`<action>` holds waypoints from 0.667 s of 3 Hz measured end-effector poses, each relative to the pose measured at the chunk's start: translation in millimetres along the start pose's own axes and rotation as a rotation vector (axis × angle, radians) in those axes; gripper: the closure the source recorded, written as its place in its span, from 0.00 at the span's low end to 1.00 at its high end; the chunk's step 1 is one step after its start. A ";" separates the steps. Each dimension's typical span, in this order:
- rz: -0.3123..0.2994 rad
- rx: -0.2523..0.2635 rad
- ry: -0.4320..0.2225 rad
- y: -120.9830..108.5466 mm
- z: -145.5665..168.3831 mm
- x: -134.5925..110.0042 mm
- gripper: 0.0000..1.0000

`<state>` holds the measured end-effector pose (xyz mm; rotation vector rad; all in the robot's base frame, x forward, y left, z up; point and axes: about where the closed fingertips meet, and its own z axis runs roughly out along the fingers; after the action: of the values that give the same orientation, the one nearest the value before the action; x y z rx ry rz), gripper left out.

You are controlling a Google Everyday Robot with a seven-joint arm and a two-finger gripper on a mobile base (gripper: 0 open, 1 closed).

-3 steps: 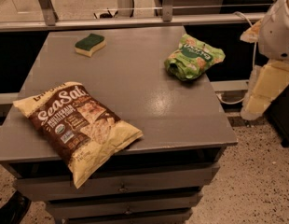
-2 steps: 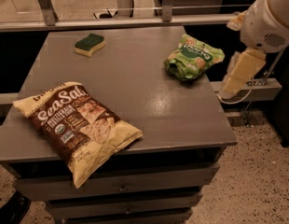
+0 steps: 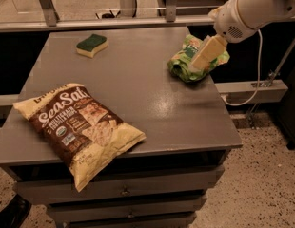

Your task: Pick green rice chip bag

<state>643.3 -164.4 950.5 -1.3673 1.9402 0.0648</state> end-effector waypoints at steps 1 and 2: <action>0.158 -0.051 -0.042 -14.0 61.8 5.3 0.00; 0.290 -0.092 -0.049 -16.8 99.2 18.1 0.00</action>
Offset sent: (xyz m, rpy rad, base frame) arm 0.0830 0.0220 -0.0940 0.2780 0.2331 -0.1891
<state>708.1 -142.4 874.5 -1.1213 2.1025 0.3263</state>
